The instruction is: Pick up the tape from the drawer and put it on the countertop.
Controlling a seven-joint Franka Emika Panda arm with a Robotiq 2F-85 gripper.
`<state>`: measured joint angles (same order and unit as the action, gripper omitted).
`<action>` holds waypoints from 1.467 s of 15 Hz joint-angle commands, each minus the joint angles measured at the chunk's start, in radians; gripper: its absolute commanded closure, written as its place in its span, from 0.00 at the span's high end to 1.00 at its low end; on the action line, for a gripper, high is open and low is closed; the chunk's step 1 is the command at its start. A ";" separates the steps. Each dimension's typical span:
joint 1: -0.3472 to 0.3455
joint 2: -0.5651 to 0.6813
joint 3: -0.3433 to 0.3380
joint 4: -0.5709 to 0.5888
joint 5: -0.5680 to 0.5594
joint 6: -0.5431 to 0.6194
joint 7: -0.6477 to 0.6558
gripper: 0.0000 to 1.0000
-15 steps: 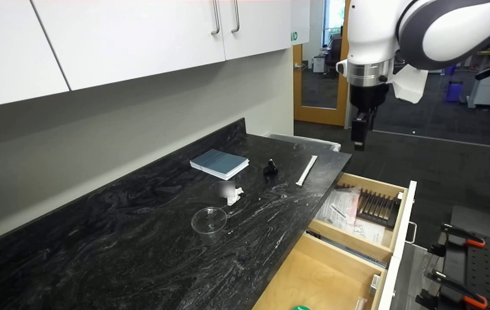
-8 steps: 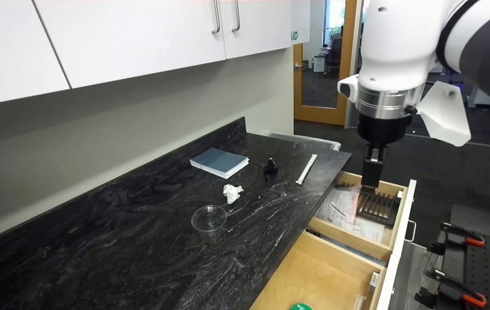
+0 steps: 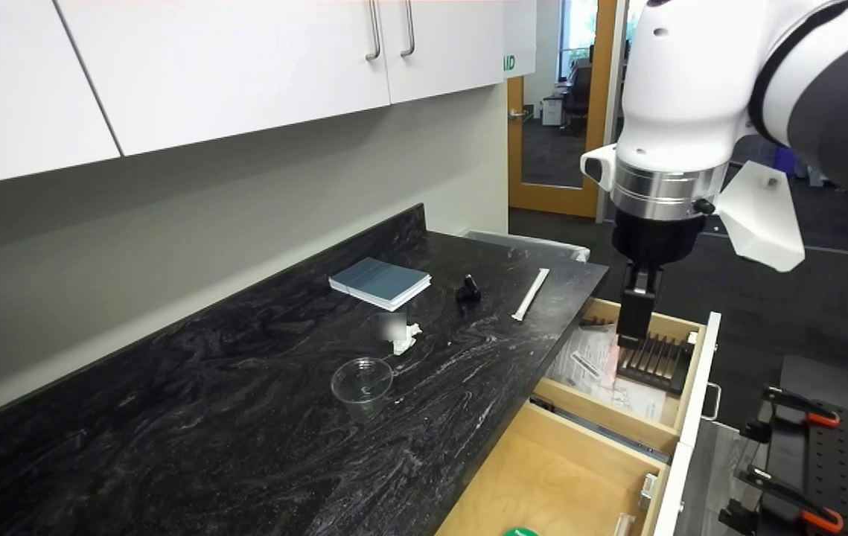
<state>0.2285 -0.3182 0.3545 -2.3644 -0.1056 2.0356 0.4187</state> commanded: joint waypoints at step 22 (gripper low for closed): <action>0.264 0.807 -0.144 0.131 -0.258 0.781 0.356 1.00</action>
<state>0.4192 0.4494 0.2812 -2.3128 -0.3225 2.8698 0.7008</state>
